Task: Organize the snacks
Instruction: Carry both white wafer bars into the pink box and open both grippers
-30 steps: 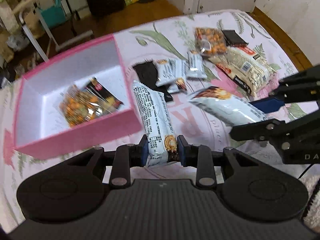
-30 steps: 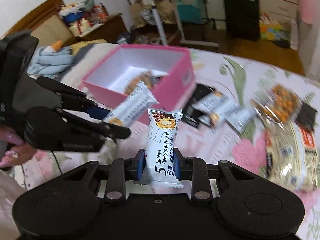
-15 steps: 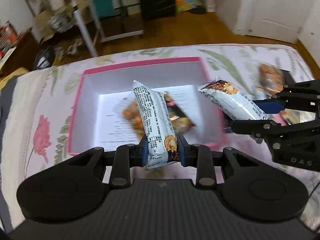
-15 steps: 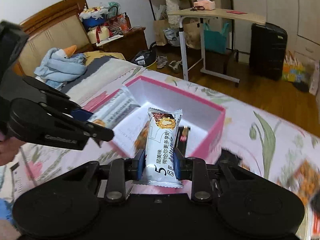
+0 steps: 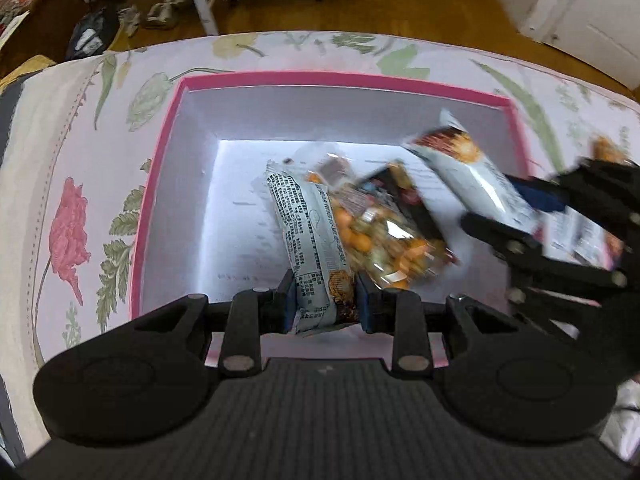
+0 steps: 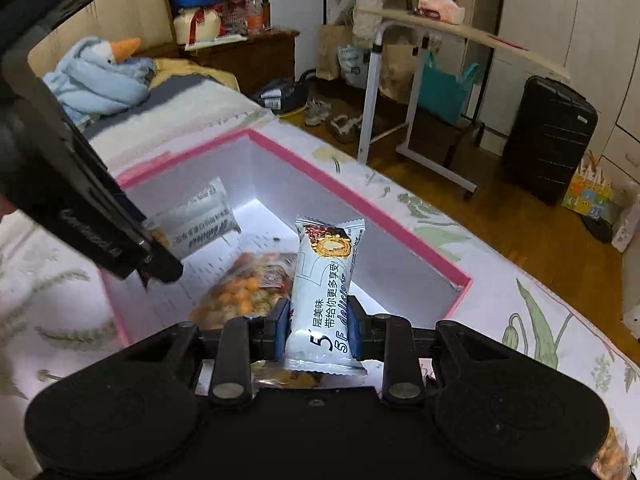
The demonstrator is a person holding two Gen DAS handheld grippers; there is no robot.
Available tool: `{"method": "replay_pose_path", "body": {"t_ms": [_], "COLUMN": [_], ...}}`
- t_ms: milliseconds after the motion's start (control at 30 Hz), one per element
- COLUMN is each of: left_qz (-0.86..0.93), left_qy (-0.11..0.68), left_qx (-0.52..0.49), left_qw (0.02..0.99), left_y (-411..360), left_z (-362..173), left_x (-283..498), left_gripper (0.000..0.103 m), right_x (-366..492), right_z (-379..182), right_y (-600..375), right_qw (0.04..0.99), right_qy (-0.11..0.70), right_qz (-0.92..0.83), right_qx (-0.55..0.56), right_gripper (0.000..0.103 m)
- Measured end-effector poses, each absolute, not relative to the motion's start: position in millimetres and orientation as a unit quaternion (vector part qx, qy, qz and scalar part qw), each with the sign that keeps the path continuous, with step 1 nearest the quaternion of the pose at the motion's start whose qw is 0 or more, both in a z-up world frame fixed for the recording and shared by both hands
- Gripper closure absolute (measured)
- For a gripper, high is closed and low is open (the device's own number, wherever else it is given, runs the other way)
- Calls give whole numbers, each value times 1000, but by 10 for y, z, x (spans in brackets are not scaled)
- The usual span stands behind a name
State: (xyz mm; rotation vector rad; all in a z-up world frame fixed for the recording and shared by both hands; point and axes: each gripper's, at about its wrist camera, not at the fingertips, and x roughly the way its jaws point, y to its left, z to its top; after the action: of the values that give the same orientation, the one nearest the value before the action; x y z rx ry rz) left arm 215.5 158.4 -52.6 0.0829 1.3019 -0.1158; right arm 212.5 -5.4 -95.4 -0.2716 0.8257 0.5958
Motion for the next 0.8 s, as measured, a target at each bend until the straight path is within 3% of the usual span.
{"method": "replay_pose_path", "body": {"t_ms": [333,533,667,800], "left_qz": [-27,-30,-24,-40], "left_qy": [611,584,567,538], "left_qx": [-7,-34,-28,-6], "left_qw": [791,811,823,842], "left_y": [1855,1967,1899,1839], "left_z": [-1153,-1249,-1262,-1080], "left_x": [2276,2267,2248,2097], "left_gripper": [74,73,61,53], "right_x": [2069,2093,2126,1935], "right_z": [-1114,-1278,-1206,-939], "right_y": [168,378,373,25], "right_qw": [856,844,849,869], "right_qy": [401,414,417,394], "right_qz": [270,260,261,273], "right_qx": [-182,-222,-196,-120], "right_gripper": [70,69,53,47]}}
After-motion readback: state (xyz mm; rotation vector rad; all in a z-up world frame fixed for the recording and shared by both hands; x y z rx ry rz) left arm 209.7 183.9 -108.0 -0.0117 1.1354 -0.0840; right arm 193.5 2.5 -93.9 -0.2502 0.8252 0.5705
